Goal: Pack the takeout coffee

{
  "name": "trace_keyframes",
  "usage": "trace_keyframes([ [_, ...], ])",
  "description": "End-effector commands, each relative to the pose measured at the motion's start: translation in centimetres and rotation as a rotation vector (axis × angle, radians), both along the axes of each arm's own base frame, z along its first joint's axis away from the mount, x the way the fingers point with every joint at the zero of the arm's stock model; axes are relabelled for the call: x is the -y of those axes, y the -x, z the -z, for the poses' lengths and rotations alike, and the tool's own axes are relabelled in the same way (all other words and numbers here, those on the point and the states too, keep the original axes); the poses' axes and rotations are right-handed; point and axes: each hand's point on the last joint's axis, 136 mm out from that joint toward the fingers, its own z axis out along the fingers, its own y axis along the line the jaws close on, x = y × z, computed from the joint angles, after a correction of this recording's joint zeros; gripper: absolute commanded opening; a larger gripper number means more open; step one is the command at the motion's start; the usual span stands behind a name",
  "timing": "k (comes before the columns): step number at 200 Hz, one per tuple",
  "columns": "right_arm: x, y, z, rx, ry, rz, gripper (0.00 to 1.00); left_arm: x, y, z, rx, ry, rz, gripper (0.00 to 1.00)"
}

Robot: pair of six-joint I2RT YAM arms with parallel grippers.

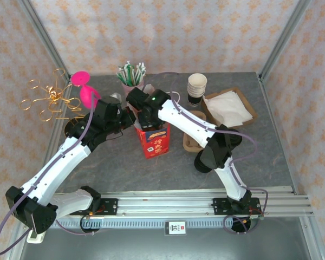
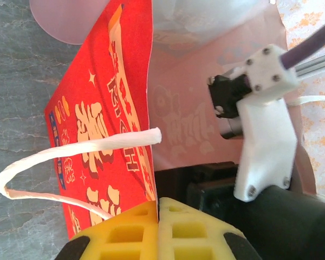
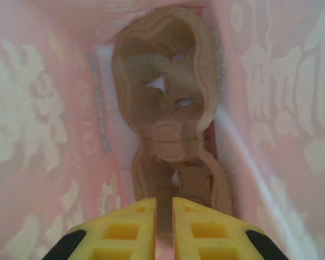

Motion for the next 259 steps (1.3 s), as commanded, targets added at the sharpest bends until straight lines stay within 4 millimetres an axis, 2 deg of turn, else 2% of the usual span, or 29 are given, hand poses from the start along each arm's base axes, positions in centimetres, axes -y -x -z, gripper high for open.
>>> trace_keyframes([
  [1, 1.1, -1.0, 0.3, 0.041, 0.065, 0.034, 0.17, -0.3, -0.1, -0.5, 0.027, 0.013, -0.01, 0.0],
  [37, 1.7, -1.6, 1.2, 0.056, 0.111, 0.044, 0.24, -0.4, -0.2, -0.2, 0.019, 0.009, -0.014, 0.0],
  [52, 2.0, -1.7, 1.6, 0.062, 0.137, 0.043, 0.32, -0.3, -0.2, -0.4, 0.025, 0.014, -0.016, 0.0],
  [73, 2.4, -1.9, 2.5, 0.059, 0.168, 0.045, 0.37, -0.3, -0.4, -0.3, 0.021, 0.019, -0.022, 0.0],
  [105, 1.9, -2.1, 3.8, 0.04, 0.139, 0.046, 0.44, -0.2, -0.5, -0.2, 0.018, 0.035, -0.03, 0.0],
  [135, 0.6, -2.1, 4.9, 0.009, 0.072, 0.028, 0.43, -0.1, -0.7, 0.0, 0.019, 0.042, -0.031, 0.0],
  [179, 0.7, -2.2, 6.6, 0.0, 0.096, 0.004, 0.37, 0.0, -0.7, 0.0, 0.02, 0.044, -0.027, 0.0],
  [198, -0.4, -2.2, 5.9, 0.0, 0.034, -0.021, 0.34, -0.1, -0.7, 0.3, 0.014, 0.037, -0.03, 0.0],
  [238, -3.8, -0.8, 2.1, -0.052, -0.181, -0.087, 0.34, -0.3, -0.7, 0.5, 0.009, 0.029, -0.034, 0.0],
  [247, -4.1, -0.8, 1.2, -0.042, -0.205, -0.086, 0.34, -0.2, -0.7, 0.5, 0.01, 0.031, -0.031, 0.0],
  [259, -3.4, -1.4, 0.7, -0.007, -0.176, -0.061, 0.34, -0.1, -0.7, 0.5, 0.009, 0.033, -0.03, 0.0],
])
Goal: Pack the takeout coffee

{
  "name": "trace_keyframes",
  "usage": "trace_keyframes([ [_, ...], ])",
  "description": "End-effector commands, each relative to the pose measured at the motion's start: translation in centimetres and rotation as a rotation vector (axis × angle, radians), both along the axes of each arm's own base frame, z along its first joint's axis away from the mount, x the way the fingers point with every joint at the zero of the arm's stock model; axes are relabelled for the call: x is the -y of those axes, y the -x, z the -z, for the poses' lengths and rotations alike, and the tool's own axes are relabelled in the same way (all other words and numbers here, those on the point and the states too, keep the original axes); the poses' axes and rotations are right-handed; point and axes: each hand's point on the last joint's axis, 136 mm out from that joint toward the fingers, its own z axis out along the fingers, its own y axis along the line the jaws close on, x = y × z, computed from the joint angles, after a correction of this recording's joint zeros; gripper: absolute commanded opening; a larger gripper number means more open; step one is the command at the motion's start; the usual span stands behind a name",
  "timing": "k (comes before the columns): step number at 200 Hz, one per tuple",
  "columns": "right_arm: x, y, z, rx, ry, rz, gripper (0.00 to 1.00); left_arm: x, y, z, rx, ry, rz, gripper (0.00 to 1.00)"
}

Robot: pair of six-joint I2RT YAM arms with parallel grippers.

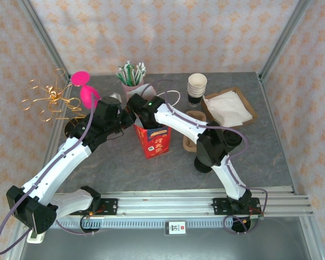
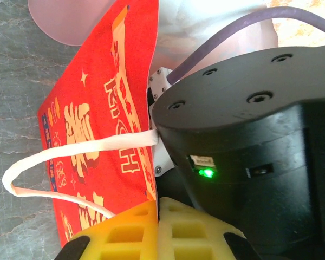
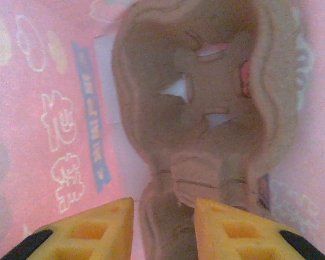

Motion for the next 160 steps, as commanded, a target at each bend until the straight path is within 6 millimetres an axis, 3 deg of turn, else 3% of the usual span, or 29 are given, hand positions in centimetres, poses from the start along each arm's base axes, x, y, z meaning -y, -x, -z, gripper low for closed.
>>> trace_keyframes([
  [1, -0.9, -0.5, -5.2, 0.07, -0.108, -0.004, 0.34, -0.2, -0.2, 0.2, 0.005, 0.0, -0.005, 0.0],
  [34, 2.2, -2.4, -5.2, 0.178, 0.047, 0.061, 0.38, -0.3, -0.1, 0.0, 0.009, -0.003, -0.005, 0.0],
  [72, 3.5, -2.8, -2.4, 0.183, 0.149, 0.056, 0.43, -0.3, 0.0, 0.3, 0.003, -0.003, -0.001, 0.0],
  [112, 2.2, -1.6, 0.5, 0.106, 0.088, 0.019, 0.43, -0.2, 0.0, 0.4, -0.001, -0.01, 0.003, 0.0],
  [160, -1.7, -0.7, -1.6, 0.069, -0.129, -0.027, 0.42, -0.1, -0.1, 0.8, -0.008, -0.008, 0.004, 0.0],
])
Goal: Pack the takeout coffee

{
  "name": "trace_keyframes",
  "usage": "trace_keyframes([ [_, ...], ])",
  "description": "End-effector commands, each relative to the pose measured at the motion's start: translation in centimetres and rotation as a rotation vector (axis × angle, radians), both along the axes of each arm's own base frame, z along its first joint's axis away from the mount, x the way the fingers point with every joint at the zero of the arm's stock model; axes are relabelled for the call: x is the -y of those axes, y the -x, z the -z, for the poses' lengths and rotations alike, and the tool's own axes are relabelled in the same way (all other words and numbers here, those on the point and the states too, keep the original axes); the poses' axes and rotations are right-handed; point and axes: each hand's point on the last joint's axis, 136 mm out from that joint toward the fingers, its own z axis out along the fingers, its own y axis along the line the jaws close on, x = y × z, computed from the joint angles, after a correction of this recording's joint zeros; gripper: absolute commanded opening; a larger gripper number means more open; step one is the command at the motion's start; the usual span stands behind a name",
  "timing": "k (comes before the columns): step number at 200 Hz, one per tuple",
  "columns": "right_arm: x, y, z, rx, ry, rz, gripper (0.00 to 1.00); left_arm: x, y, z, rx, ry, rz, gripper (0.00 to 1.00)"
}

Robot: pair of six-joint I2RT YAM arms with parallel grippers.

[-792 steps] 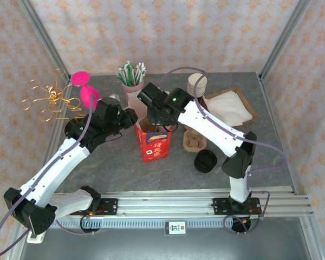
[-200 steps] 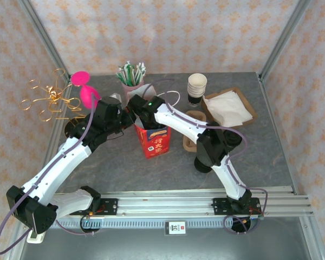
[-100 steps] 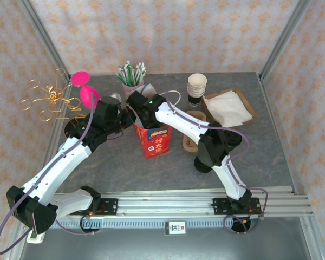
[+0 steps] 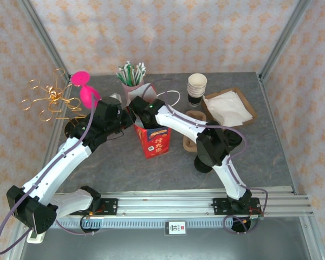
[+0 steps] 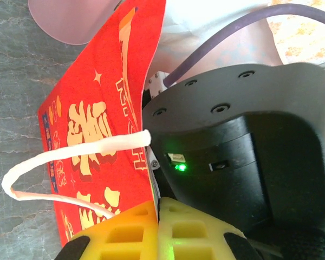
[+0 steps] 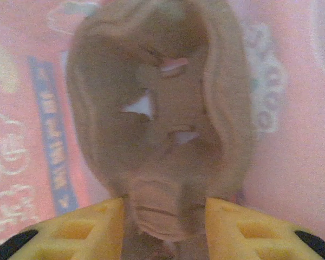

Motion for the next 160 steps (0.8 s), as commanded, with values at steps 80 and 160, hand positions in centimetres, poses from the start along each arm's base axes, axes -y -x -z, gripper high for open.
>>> trace_keyframes([
  [80, 1.9, -1.4, -5.9, 0.18, 0.006, 0.05, 0.42, -0.6, 0.1, 0.1, 0.003, -0.023, -0.002, 0.09],
  [160, 2.0, -1.5, -1.4, 0.133, 0.043, 0.058, 0.44, -0.5, 0.3, 0.8, -0.011, -0.028, 0.012, 0.0],
])
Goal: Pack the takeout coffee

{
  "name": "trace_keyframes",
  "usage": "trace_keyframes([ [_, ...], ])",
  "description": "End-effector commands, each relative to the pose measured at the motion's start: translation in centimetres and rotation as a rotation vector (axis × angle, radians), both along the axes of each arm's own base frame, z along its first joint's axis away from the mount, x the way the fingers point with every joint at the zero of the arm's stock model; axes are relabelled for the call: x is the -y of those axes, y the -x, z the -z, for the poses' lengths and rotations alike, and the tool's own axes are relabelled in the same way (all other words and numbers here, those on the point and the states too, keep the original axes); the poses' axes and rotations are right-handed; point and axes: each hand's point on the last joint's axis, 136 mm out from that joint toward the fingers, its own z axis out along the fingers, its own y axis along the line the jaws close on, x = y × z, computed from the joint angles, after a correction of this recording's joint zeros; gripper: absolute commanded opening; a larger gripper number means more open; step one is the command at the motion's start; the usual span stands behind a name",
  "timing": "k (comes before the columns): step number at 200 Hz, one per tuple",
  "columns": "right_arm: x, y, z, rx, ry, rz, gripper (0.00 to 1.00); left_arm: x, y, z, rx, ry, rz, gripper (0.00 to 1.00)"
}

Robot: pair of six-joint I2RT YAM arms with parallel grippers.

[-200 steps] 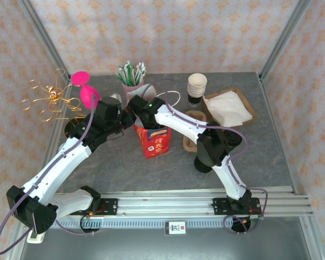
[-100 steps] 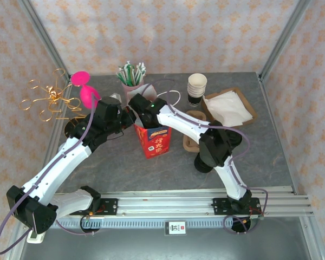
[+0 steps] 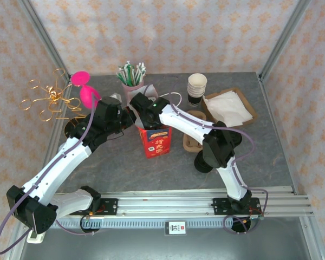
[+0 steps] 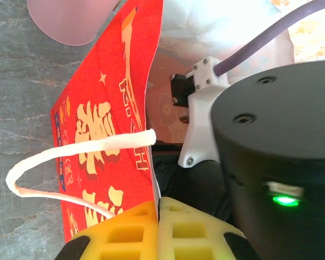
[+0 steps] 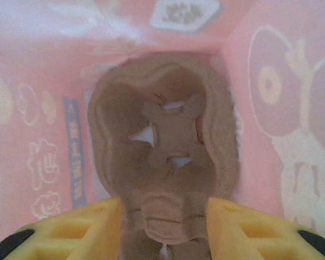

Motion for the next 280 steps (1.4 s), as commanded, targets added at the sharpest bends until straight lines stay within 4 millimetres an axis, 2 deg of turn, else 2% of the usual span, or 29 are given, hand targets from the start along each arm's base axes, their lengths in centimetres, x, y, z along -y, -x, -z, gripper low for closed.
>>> trace_keyframes([
  [1, 0.3, -0.2, 1.3, 0.002, 0.017, 0.012, 0.44, -0.4, 0.3, 0.8, -0.014, -0.022, 0.008, 0.0],
  [20, -0.7, 0.3, 2.2, -0.028, -0.028, -0.019, 0.44, -0.5, 0.2, 0.8, -0.01, -0.023, 0.008, 0.0],
  [35, -2.0, 0.6, 2.1, -0.045, -0.082, -0.046, 0.43, -0.4, 0.1, 1.0, -0.015, -0.026, 0.009, 0.0],
  [62, -4.5, 0.9, -0.7, -0.041, -0.19, -0.09, 0.43, -0.5, 0.2, 1.1, -0.017, -0.03, 0.006, 0.0],
  [75, -5.0, 0.9, -2.0, -0.032, -0.225, -0.099, 0.43, -0.6, 0.1, 0.9, -0.01, -0.028, 0.005, 0.0],
  [122, -2.4, 0.1, -3.4, 0.043, -0.127, -0.048, 0.45, -0.8, 0.2, 0.8, -0.007, -0.032, -0.001, 0.0],
  [153, -1.6, -0.1, -3.7, 0.07, -0.101, -0.033, 0.46, -0.6, 0.1, 0.9, -0.009, -0.02, 0.008, 0.0],
  [208, -1.8, 0.1, -5.4, 0.092, -0.118, -0.046, 0.56, -0.8, 0.2, 1.2, -0.02, -0.034, 0.003, 0.0],
  [252, -1.8, 0.7, -7.5, 0.096, -0.146, -0.047, 0.57, -0.7, 0.1, 1.2, -0.021, -0.033, 0.003, 0.0],
  [280, -1.8, 1.5, -7.7, 0.078, -0.149, -0.053, 0.54, -0.7, 0.0, 1.2, -0.019, -0.033, 0.001, 0.0],
])
